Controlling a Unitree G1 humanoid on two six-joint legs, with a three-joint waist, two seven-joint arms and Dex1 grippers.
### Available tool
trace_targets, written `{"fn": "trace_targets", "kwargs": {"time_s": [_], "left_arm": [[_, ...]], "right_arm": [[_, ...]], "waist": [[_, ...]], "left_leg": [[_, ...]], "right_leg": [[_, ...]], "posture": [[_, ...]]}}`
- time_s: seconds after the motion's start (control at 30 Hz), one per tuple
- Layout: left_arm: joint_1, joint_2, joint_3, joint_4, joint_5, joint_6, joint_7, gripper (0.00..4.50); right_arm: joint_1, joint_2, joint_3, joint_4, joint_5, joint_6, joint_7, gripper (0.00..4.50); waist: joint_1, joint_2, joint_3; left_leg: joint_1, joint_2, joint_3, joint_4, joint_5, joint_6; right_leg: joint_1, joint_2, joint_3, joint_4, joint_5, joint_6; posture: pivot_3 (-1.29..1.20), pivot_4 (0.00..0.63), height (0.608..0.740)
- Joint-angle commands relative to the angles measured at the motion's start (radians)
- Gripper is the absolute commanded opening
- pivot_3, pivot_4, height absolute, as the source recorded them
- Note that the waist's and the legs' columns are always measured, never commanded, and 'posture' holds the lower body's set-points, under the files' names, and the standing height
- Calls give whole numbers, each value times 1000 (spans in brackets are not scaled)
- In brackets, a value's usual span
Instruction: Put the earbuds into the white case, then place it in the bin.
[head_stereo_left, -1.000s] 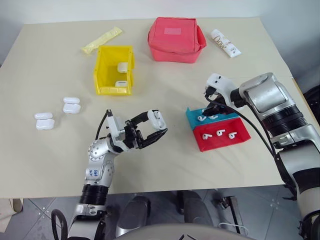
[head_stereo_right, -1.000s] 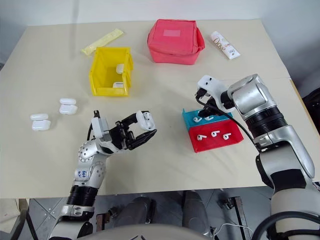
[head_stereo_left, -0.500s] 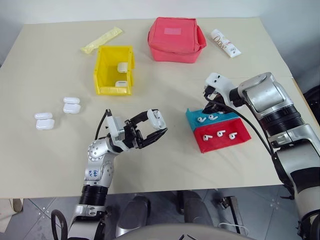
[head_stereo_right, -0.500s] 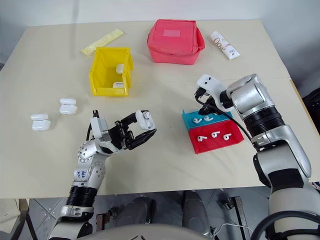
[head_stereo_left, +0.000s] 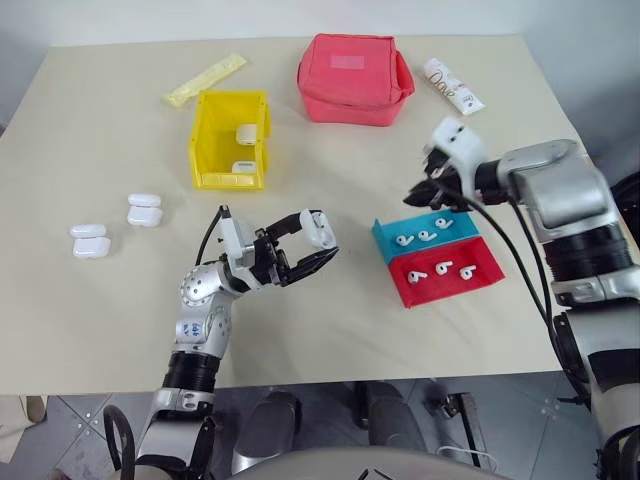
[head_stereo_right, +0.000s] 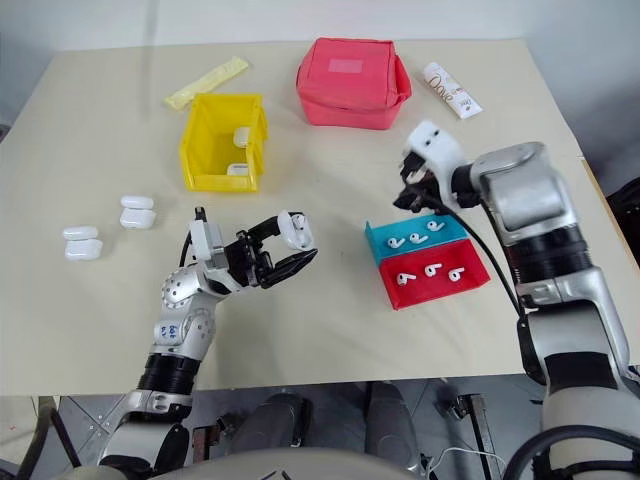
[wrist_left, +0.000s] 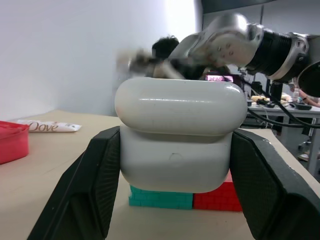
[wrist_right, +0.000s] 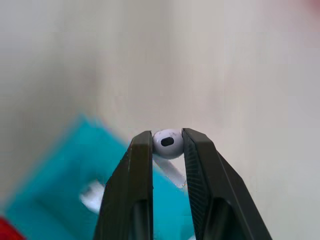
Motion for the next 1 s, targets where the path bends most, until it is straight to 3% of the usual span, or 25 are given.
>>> {"fn": "trace_targets", "kwargs": {"time_s": [0.03,0.17,0.23,0.37,0.57,1.0], "left_arm": [[-60,-17,-7,55,-22,-7,-65,2824],[-132,-31,-5,139,-25,-3,-133,2824],[-171,-41,-9,171,-27,5,-168,2824],[-228,-60,-10,206,-27,21,-210,2824],[-269,-74,-4,209,-36,58,-233,2824],[-260,-85,-1,140,-40,112,-228,2824]], "right_arm": [[117,30,-227,-269,211,63,-5,481],[249,126,-396,-513,451,197,-74,481],[307,230,-471,-613,585,269,-184,481],[411,360,-514,-735,746,297,-340,481],[507,414,-455,-779,804,231,-466,481],[573,370,-349,-737,801,79,-518,481]], "waist": [[-1,-1,0],[-2,-1,-1],[-6,-1,-1],[-5,-1,-1],[-6,-1,-1],[-5,-1,-1]], "left_leg": [[0,0,0,0,0,0],[0,1,-1,0,0,0],[1,0,0,1,0,0],[1,1,-1,-1,0,0],[1,0,0,0,0,1],[2,0,0,-1,0,1]], "right_leg": [[0,0,0,0,0,0],[1,0,0,1,0,0],[1,0,1,1,0,0],[0,0,1,2,0,0],[1,-1,2,2,0,0],[1,0,2,2,0,0]], "posture": [[0,150,740],[0,150,740],[0,150,740],[0,150,740],[0,150,740],[0,150,740]]}}
